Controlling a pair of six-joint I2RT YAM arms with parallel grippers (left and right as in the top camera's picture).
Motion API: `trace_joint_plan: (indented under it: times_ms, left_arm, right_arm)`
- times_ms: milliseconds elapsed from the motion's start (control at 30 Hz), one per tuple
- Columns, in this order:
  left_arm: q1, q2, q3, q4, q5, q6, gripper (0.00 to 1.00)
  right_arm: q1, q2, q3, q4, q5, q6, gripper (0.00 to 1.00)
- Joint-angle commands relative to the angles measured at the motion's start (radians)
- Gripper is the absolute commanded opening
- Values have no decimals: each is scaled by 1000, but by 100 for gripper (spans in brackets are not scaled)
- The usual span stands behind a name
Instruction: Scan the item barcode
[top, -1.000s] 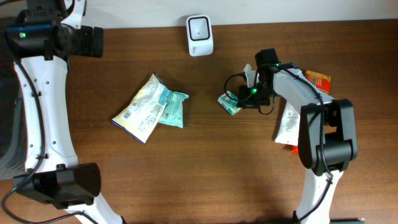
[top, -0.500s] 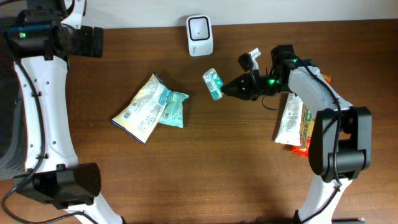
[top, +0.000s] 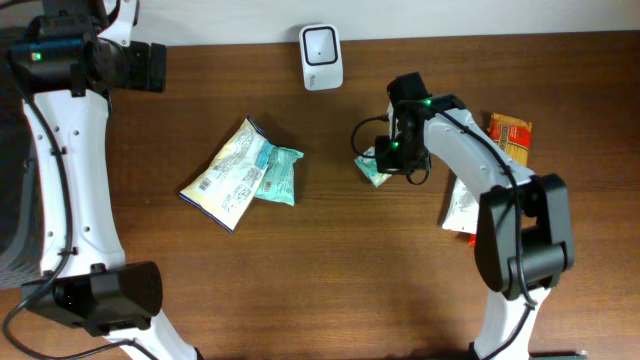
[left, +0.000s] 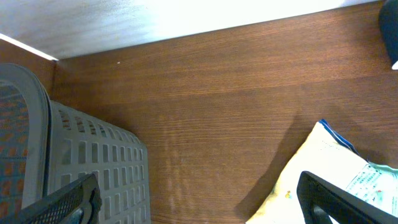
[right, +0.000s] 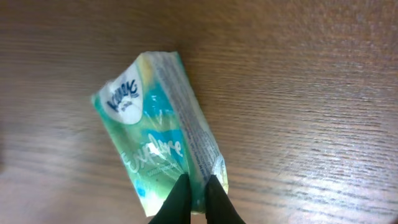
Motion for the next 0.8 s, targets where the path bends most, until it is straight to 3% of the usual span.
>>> trace_joint_plan:
  times_ms: [0,67,133,267,333,367,400,533,633,767]
  left_arm:
    - [3,-4,6,1,3,15,99]
    - [3,-4,6,1,3,15,99]
    - [3,-4,6,1,3,15,99]
    - [3,-4,6,1,3,15,99]
    - [3,-4,6,1,3,15,99]
    - [3,-4,6,1,3,15,99]
    - [3,-4,6,1,3,15,99]
    - [3,-4,6,1,3,15,99]
    - [3,-4,6,1,3,15,99]
    - [3,-4,6,1,3,15,99]
  right_arm:
    - [3,21,-8,0,45,6,26]
    - [1,21,-8,8,45,-6,36]
    - [0,24,-8,39,46,-20,41]
    - [1,91,-8,60,6,-20,40]
    - [0,117,-9,52,-28,-19,27]
    - [0,117,-9,47,-43,-19,7]
    - [0,117,-8,45,-67,-19,4]
    - [-59,114,-3,22,-340,-39,4]
    - [-137,106,-3,9,-636,-158,4]
    - [-150,97,-3,7,-781,-237,4]
